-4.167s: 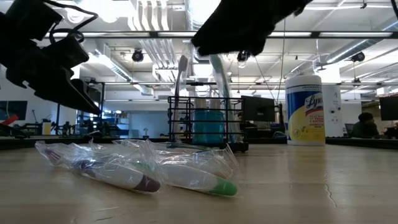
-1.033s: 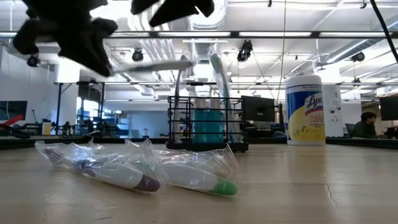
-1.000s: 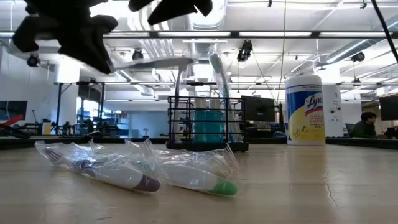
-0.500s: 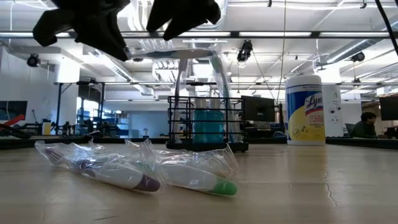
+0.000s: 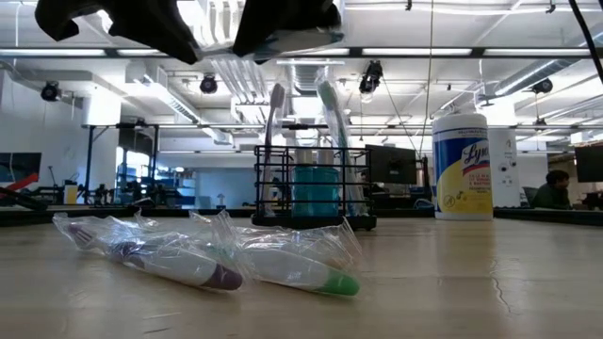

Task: Pick & Place toothbrushing station
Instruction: Put the top blue toothbrush into the black wire organizer

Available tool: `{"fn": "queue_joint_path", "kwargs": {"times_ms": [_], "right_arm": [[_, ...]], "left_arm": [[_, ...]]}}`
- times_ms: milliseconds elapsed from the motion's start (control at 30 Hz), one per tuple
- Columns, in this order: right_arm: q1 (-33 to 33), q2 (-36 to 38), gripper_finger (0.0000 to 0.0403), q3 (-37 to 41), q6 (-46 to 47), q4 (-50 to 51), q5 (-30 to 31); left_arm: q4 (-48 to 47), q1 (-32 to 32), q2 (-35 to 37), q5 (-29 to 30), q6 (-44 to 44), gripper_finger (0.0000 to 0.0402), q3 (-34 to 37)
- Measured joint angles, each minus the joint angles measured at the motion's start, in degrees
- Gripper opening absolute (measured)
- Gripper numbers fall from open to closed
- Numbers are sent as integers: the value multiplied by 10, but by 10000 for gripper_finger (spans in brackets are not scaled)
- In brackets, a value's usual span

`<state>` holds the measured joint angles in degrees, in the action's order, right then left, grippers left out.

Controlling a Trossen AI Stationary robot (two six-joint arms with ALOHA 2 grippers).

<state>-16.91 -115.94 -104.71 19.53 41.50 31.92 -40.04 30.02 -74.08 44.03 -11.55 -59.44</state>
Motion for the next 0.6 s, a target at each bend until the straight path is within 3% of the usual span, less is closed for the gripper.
{"fn": "queue_joint_path", "kwargs": {"times_ms": [167,467,600], "right_arm": [[0,0,155,0,0,-3,0],[0,0,30,-11,-18,0,-11],[1,0,19,-17,-26,3,-22]], "left_arm": [[-5,3,0,5,0,23,0],[-6,4,0,14,-1,24,0],[-9,6,1,14,0,26,0]]}}
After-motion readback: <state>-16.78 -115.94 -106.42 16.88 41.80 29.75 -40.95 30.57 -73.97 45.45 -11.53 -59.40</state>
